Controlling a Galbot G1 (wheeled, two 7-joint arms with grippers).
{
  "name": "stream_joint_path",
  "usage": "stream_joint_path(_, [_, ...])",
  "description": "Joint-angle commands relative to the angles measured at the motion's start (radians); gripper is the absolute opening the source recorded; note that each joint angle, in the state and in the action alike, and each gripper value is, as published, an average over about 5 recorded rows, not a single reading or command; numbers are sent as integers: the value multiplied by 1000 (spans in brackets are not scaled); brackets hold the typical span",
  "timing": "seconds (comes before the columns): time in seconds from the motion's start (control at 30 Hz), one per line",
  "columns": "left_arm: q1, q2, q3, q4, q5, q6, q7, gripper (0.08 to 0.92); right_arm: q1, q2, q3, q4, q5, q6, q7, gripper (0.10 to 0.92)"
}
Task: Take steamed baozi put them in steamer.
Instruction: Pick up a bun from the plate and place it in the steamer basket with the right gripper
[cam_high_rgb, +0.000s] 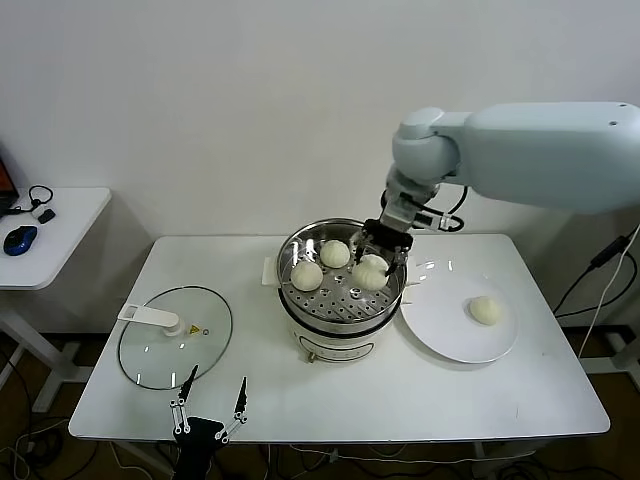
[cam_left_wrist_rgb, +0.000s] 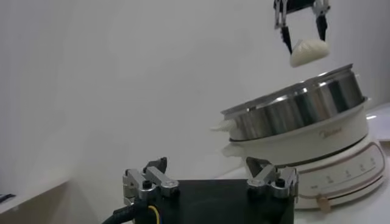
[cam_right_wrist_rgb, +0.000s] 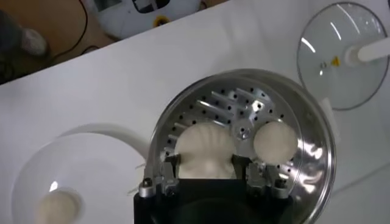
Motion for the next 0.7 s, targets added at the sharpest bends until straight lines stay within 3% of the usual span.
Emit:
stream_joint_path(0.03, [0, -46, -5, -1, -1, -1, -2, 823, -134, 79, 62, -16, -78, 3, 17, 600])
stream_joint_path(0.7, [-2, -48, -10, 0, -3, -4, -2, 823, -244, 108, 101, -92, -132, -5, 24, 602])
